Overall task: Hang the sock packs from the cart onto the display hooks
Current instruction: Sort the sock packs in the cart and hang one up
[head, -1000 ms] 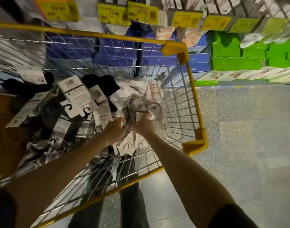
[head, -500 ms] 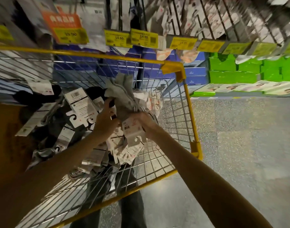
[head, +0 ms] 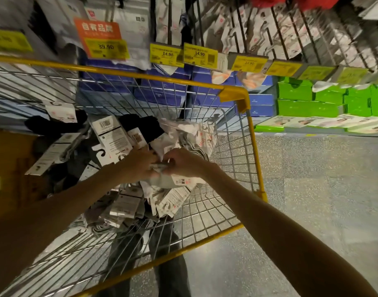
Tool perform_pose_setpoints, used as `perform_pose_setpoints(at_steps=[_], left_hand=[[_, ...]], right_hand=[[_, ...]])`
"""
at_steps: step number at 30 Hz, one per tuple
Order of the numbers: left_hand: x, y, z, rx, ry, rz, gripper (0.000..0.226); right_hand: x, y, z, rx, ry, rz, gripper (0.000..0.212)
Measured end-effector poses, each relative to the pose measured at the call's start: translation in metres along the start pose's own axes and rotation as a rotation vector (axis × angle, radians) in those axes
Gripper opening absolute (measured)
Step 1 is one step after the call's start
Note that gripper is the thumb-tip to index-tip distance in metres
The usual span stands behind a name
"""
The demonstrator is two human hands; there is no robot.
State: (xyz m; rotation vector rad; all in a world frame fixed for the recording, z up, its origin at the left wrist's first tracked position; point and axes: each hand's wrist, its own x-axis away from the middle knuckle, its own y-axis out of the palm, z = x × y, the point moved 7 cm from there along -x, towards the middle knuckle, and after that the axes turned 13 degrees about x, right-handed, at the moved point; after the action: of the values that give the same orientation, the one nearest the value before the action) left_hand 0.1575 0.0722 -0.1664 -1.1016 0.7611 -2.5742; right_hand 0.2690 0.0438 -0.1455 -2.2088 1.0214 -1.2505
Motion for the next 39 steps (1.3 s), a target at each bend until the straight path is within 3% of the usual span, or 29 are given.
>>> perform_pose_setpoints(at_steps=[3,6,7,9,11,13,15,20,24,26,28,31,34,37,39], left_hand=[[0.012,0.021,-0.019,0.25,-0.105,0.017,0.039],[0.027,0.031,-0.035,0.504,-0.225,0.126,0.037],[0.031,0.034,-0.041,0.596,-0.287,0.147,0.033],[0.037,0.036,-0.055,0.733,-0.396,0.207,0.02],[0.041,0.034,-0.066,0.872,-0.422,0.289,0.018],[0.045,0.028,-0.074,0.935,-0.426,0.366,0.018],[0.047,0.023,-0.074,0.91,-0.416,0.402,0.01],[0.048,0.015,-0.076,0.966,-0.375,0.503,0.026],[0.055,0.016,-0.079,1.015,-0.386,0.507,0.046],[0.058,0.019,-0.079,1.112,-0.38,0.491,0.069],[0.06,0.021,-0.078,1.184,-0.36,0.486,0.076],[0.064,0.021,-0.08,1.235,-0.394,0.505,0.053],[0.066,0.018,-0.083,1.234,-0.409,0.543,0.025],[0.072,0.009,-0.095,1.24,-0.468,0.654,0.026],[0.075,0.004,-0.096,1.384,-0.462,0.647,0.019]], right_hand=[[0.002,0.001,0.036,-0.282,0.204,0.176,0.029],[0.011,0.002,0.086,-0.201,0.428,0.404,0.021],[0.014,0.006,0.105,-0.136,0.525,0.418,0.029],[0.018,0.03,0.137,-0.07,0.685,0.296,0.056],[0.017,0.064,0.158,-0.03,0.738,0.105,0.069],[0.016,0.089,0.172,0.007,0.75,0.024,0.061],[0.019,0.096,0.176,0.012,0.773,0.034,0.037],[0.01,0.091,0.166,0.032,0.702,0.043,0.034],[0.02,0.057,0.143,-0.091,0.707,0.154,0.041],[0.027,0.043,0.125,-0.283,0.666,0.21,0.055],[0.034,0.037,0.102,-0.679,0.599,0.269,0.049],[0.038,0.026,0.059,-1.013,0.432,0.277,0.02],[0.034,0.013,0.018,-1.121,0.264,0.174,0.028],[0.028,0.008,-0.007,-1.004,0.152,-0.023,0.04],[0.023,-0.002,-0.017,-0.814,0.121,-0.075,0.041]])
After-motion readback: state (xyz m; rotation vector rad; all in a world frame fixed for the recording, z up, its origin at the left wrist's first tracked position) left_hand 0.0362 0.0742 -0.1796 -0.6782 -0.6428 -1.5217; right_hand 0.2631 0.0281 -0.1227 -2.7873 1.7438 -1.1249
